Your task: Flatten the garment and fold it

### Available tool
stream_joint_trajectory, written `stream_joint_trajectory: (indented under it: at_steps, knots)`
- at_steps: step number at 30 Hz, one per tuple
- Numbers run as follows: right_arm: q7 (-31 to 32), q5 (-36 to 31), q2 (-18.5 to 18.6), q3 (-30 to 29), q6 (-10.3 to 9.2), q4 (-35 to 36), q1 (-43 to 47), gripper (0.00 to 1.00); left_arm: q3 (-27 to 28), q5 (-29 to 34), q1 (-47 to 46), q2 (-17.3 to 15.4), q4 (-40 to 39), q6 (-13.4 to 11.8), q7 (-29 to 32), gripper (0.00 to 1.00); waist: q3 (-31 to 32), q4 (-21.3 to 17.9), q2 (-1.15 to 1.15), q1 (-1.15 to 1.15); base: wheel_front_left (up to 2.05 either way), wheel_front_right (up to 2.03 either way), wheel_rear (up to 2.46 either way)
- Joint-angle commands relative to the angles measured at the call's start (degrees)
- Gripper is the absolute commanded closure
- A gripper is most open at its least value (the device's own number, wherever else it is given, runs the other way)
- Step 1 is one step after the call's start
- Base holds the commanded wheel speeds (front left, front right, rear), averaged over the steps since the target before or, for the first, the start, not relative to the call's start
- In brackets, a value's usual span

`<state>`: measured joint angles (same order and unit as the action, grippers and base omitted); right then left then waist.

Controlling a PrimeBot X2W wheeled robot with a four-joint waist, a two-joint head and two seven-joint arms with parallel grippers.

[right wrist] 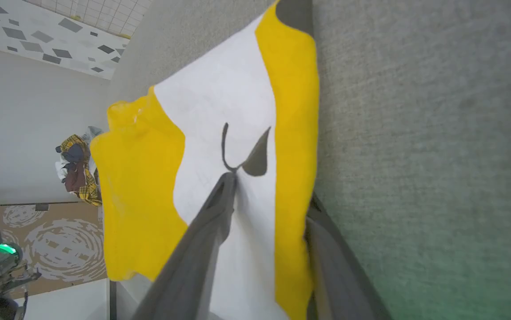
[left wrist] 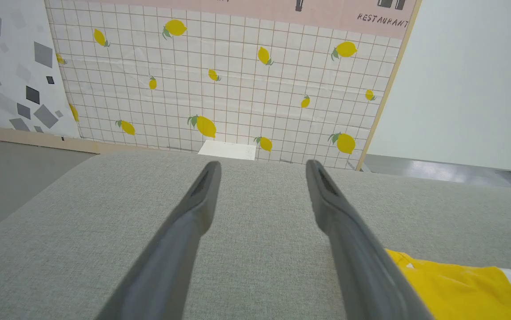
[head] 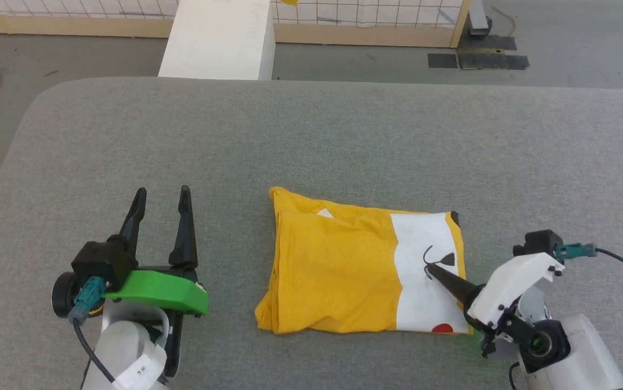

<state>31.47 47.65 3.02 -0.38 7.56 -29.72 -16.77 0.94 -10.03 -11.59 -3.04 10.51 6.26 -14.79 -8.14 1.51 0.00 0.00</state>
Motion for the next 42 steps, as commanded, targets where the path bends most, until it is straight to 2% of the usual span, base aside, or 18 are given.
stream_joint_trajectory:
  at_steps: [1, 9, 12, 18, 23, 32, 42]
  knots:
    - [-0.33, -1.11, -0.14, 0.60, -0.08, 0.25, -0.42, 1.00, -0.01, -0.42, 0.31, 0.16, 0.05, -0.14, -0.21, 0.00, -0.03, 0.10, 0.00, 0.00, 0.00, 0.00, 0.00]
    - [-1.35, -9.35, -0.14, 2.89, -0.08, 5.50, -0.49, 1.00, 0.50, -0.37, 0.69, 0.16, -0.71, -0.66, -0.21, 0.00, -0.75, -1.05, 0.00, 0.00, 0.00, 0.00, 0.00]
    - [-0.39, -17.80, 0.39, 4.75, -0.08, 8.66, -1.63, 1.00, 1.02, 0.28, 0.89, 0.12, -1.41, -0.70, -0.21, 0.00, -1.68, -3.25, 0.00, 0.00, 0.00, 0.00, 0.00]
    - [1.63, -31.60, 5.78, 9.61, -0.08, 13.03, -5.84, 1.00, 1.47, 1.39, -0.14, -0.17, -2.73, -0.33, -0.21, 0.00, -4.28, -8.96, 0.00, 0.00, 0.00, 0.00, 0.00]
    - [1.24, -36.45, 10.56, 11.17, -0.08, 13.12, -10.51, 1.00, 1.00, 2.40, -2.24, -0.62, -3.72, 0.02, -0.21, 0.00, -7.47, -14.89, 0.00, 0.00, 0.00, 0.00, 0.00]
    - [-4.86, -39.70, 15.67, 8.38, -0.08, 6.27, -18.15, 1.00, -0.75, 4.69, -6.34, -3.47, -4.77, 0.47, -0.21, 0.00, -14.45, -24.29, 0.00, 0.00, 0.00, 0.00, 0.00]
    - [-16.21, -45.13, 17.58, -0.34, -0.08, -7.55, -27.58, 1.00, -2.04, 6.58, -10.12, -7.44, -9.36, 0.63, 3.22, 0.00, -21.91, -28.86, 0.00, 0.00, 0.00, 0.00, 0.00]
